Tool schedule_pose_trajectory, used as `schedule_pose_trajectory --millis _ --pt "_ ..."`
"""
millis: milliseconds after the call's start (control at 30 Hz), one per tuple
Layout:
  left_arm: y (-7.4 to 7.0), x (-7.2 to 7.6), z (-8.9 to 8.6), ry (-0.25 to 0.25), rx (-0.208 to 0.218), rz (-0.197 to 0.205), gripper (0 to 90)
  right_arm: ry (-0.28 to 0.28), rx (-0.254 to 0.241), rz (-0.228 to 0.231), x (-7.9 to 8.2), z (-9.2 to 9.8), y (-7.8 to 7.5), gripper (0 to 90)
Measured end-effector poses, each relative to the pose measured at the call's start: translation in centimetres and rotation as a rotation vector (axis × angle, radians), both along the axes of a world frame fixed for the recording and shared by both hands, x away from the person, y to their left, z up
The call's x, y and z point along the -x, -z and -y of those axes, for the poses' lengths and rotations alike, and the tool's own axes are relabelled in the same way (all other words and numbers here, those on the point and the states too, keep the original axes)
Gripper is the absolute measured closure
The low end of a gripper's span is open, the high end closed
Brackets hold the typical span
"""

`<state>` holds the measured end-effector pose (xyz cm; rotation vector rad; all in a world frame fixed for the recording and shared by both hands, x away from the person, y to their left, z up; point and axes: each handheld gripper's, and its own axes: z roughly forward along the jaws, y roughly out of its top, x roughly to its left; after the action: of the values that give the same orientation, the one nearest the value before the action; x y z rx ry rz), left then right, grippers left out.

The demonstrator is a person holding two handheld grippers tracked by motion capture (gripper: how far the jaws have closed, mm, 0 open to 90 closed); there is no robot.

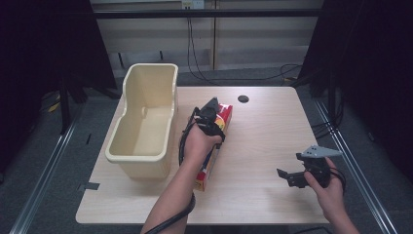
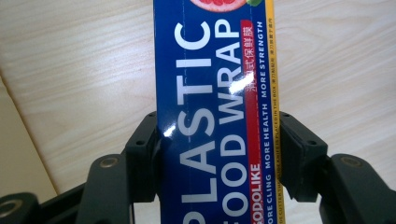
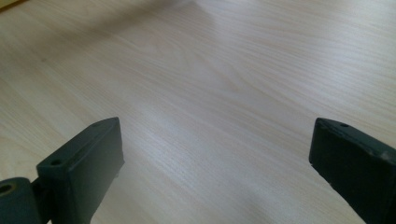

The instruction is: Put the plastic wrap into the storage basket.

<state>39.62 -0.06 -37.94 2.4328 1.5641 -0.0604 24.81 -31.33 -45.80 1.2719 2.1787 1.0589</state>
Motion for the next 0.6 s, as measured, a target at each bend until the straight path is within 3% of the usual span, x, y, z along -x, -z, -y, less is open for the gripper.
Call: schedule_pose_trajectory --millis 433,600 --pt "-2.3 -0.3 -1.4 -0.007 -0.002 -0.003 41.4 -0.019 0.016 -0.01 -0.1 -0.4 0.2 2.9" --pt "-3.9 -0.4 -2.0 -0.004 0.003 0.004 41.4 -0.022 0.013 -0.011 -0.1 -0.4 0.2 2.8"
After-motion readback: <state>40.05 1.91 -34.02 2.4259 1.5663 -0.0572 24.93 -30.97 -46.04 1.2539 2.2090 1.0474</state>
